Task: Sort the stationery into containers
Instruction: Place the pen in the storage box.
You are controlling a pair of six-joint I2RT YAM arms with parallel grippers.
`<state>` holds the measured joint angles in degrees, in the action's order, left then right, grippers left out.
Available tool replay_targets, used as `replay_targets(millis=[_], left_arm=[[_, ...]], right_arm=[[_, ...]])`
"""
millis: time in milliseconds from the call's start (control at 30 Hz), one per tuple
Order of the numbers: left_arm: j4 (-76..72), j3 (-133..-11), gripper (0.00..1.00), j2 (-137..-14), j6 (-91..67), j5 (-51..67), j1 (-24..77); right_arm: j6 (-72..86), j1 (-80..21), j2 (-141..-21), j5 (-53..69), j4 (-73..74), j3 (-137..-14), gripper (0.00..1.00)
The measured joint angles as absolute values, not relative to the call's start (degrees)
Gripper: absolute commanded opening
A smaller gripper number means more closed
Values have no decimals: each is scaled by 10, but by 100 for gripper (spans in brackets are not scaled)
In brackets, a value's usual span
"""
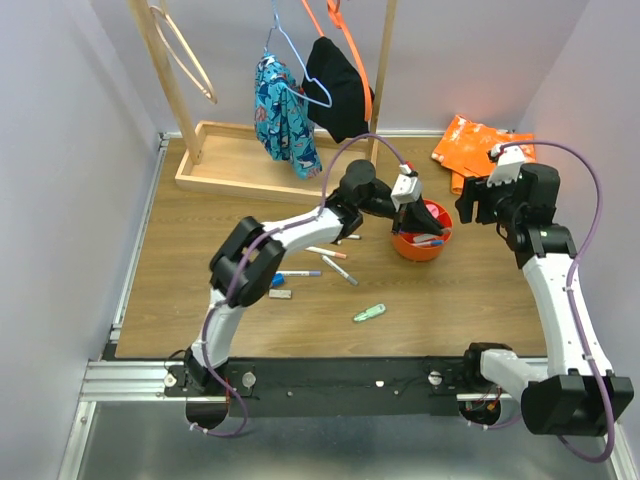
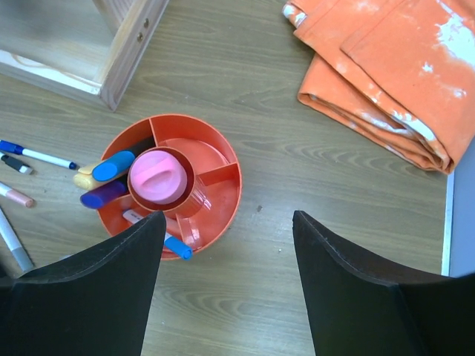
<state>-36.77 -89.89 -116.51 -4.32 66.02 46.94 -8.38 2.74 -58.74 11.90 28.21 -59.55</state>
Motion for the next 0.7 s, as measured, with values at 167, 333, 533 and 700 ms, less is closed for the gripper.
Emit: replay_targets(millis=[167,333,533,700], left_arm=[[-499,-930,0,-1261,-173,675,465],[-571,-955,0,-1269,-219,682,465],[-619,-971,0,-1285,-237,684,465],[-617,-971,0,-1322,-225,684,461]], right_arm=[[-84,27,-616,117,285,-610,77],[-84,27,-619,113,293,-622,77],[-86,27,-630,112,297,-625,77],[-86,27,-648,111,297,-625,77]])
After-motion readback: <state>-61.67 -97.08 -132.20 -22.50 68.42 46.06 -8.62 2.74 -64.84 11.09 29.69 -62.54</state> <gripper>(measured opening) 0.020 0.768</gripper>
